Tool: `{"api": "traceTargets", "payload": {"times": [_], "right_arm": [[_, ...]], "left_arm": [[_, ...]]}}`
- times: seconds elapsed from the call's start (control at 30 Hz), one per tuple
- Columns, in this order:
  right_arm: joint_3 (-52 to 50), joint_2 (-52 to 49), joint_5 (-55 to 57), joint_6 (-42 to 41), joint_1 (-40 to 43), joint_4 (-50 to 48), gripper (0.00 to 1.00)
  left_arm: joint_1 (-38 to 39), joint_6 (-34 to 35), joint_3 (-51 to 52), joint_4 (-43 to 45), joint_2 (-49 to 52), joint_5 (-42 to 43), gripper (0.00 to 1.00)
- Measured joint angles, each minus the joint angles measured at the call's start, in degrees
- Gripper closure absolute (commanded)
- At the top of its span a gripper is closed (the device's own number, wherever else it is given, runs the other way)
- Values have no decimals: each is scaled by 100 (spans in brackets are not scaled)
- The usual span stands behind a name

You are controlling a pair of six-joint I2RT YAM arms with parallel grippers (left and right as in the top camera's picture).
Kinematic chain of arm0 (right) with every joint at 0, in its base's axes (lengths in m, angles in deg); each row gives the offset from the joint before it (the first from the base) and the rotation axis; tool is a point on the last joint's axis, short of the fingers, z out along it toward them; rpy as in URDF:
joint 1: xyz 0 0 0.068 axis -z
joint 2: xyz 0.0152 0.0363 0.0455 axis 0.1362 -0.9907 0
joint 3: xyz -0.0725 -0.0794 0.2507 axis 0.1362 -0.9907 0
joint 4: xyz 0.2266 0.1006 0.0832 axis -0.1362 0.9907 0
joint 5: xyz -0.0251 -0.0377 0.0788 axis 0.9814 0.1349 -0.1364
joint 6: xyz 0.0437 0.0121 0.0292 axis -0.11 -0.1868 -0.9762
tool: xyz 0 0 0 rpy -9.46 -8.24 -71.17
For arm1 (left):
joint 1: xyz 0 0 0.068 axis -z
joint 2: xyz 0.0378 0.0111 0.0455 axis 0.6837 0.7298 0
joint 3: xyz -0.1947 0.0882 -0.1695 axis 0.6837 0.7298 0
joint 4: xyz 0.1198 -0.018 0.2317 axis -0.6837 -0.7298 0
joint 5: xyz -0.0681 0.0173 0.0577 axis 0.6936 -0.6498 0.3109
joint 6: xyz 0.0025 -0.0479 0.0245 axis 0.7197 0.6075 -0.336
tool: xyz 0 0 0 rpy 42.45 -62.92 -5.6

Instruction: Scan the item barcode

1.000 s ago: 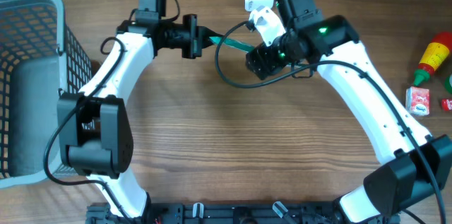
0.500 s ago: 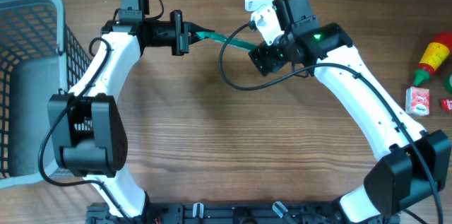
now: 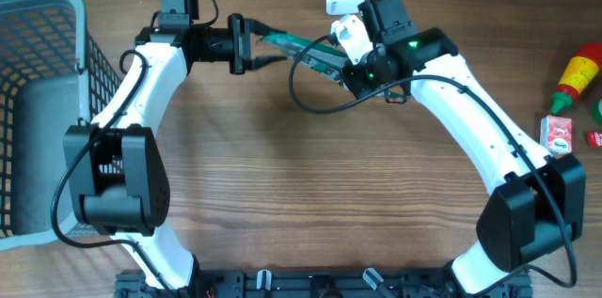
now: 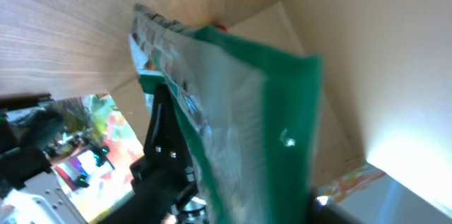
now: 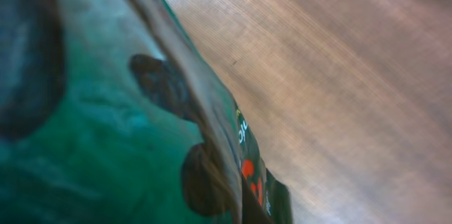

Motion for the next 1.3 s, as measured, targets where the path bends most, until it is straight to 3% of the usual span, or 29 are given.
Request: {"api": "traceTargets", "payload": {"times": [0.13, 0.37, 0.63, 1.0, 1.3], "right_arm": [[0, 0, -673, -105, 363, 496, 96], [0, 79, -1609, -98, 1029, 1040, 96], [-4, 470, -1895, -96, 1143, 1355, 96], [-4, 498, -3204, 1084, 1143, 3202, 96], [-4, 501, -3665, 1574, 1143, 3663, 95]], "left_arm": [[0, -466, 0, -4, 0, -236, 11], [15, -1646, -2, -332, 0, -1058, 8], [660, -2459, 13, -1696, -586, -4131, 2], [2192, -2758, 9, -1937, -2754, -8533, 0], [2337, -2758, 11, -1969, -3425, -10432, 0]]}}
